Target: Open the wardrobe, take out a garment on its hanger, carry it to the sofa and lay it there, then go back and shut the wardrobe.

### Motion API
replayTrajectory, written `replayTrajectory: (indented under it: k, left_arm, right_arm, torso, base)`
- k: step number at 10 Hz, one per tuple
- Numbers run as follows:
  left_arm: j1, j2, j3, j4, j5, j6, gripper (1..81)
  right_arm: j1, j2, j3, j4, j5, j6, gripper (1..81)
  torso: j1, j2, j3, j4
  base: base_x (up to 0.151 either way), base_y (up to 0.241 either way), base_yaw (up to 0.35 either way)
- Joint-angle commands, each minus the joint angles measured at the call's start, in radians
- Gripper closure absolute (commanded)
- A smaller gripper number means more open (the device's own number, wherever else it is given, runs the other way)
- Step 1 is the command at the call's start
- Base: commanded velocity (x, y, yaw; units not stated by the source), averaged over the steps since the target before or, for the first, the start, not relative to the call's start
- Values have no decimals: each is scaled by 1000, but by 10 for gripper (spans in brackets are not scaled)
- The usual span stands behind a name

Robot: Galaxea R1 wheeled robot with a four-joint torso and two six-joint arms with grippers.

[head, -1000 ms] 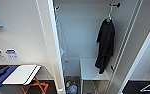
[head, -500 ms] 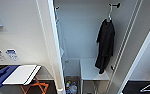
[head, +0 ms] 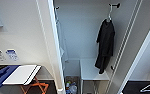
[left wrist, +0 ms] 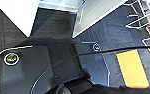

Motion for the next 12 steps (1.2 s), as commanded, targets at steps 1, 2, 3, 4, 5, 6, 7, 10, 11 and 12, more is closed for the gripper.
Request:
replayTrajectory:
  k: [1,2,3,4,5,6,7,10,11,12]
  left_arm:
    - [-41,10,-44,13,37,11,10]
    - [-40,33,-92,14,41,13,10]
    - [-40,52,-130,34,42,16,10]
    - [-37,66,-156,48,42,14,10]
    - [-37,75,-172,58,42,16,10]
    - [-38,87,-196,88,42,14,10]
    - [-43,108,-242,126,42,16,10]
    - [-55,227,-466,304,30,16,10]
    - [-60,253,-513,347,30,16,10]
    - [-63,268,-541,394,28,26,10]
  right_arm:
    - [40,17,-67,0,-62,-5,10]
    - [29,43,-119,-1,-65,-7,10]
    - [26,66,-160,-10,-69,-13,10]
    - [23,91,-202,-18,-70,-13,10]
    - [18,112,-238,-35,-72,-16,10]
    - [15,126,-272,-49,-72,-16,10]
    - [12,136,-297,-58,-72,-16,10]
    - [14,162,-336,-81,-72,-16,10]
    - [15,168,-339,-98,-73,-16,10]
    - [17,169,-346,-99,-73,-16,10]
  torso:
    - [0,0,0,0]
    - [0,0,0,0]
    - [0,0,0,0]
    - [0,0,0,0]
    - [0,0,0,0]
    - [0,0,0,0]
    - [0,0,0,0]
    - [0,0,0,0]
    - [0,0,0,0]
    - [0,0,0,0]
  base:
    - [0,0,0]
    - [0,0,0]
    - [0,0,0]
    - [0,0,0]
    - [0,0,0]
    - [0,0,0]
    - [0,0,0]
    - [0,0,0]
    - [0,0,0]
    - [0,0,0]
